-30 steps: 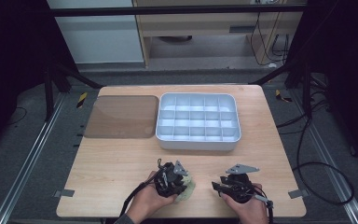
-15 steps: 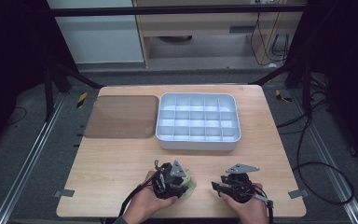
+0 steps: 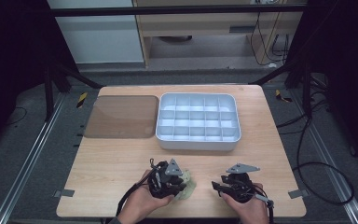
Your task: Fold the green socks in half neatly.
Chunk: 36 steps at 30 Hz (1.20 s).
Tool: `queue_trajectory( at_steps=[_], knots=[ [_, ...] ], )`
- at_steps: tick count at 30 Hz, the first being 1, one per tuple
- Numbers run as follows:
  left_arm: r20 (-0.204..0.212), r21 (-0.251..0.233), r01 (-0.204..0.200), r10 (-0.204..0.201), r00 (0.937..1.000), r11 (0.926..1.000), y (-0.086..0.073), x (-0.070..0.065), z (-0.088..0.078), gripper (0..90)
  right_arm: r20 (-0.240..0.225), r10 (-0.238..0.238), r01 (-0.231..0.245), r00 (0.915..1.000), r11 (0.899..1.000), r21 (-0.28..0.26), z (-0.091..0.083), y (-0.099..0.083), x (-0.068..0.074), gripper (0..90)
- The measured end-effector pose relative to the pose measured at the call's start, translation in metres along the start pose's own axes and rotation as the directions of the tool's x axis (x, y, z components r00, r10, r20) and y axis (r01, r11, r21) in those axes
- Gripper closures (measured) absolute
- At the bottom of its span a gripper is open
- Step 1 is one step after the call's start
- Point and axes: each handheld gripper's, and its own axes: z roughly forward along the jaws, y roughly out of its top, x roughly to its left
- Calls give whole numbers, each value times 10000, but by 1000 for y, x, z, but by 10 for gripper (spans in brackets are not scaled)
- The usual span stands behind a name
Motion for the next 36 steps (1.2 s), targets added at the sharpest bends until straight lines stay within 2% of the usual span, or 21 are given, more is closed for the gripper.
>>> queue_trajectory(
  at_steps=[5, 12, 16, 20, 25, 31, 34, 36],
  knots=[
    [-21, -140, 77, -78, 10000, 9999, 0, 2, -5, 781, -21, -11, 11, 10000, 10000, -31, 0, 0, 0, 516],
    [-135, -614, 238, -247, 9996, 9978, 0, 7, -20, 773, -105, -58, 55, 9999, 9998, -201, -5, 6, 5, 516],
    [-647, -854, 289, -345, 9973, 9959, -4, 15, -33, 694, -358, -215, 205, 9991, 9994, -273, -8, 12, 13, 494],
    [-1306, -1038, 457, -591, 9897, 9936, -14, 28, -42, 566, -636, -380, 360, 9973, 9989, -316, -8, 21, 24, 411],
    [-1866, -1100, 825, -1021, 9771, 9905, -34, 42, -49, 445, -956, -802, 792, 9922, 9968, -139, 1, 32, 41, 319],
    [-2373, -709, 927, -1071, 9655, 9932, -65, 55, -51, 332, -1339, -946, 960, 9865, 9954, 41, 20, 43, 58, 273],
    [-2776, -399, 883, -959, 9559, 9953, -79, 61, -52, 285, -1443, -1003, 1026, 9844, 9947, 92, 26, 50, 65, 272],
    [-2672, -293, 1064, -1104, 9573, 9939, -88, 66, -54, 253, -1423, -1079, 1105, 9839, 9938, 109, 30, 56, 68, 276]
  ],
)
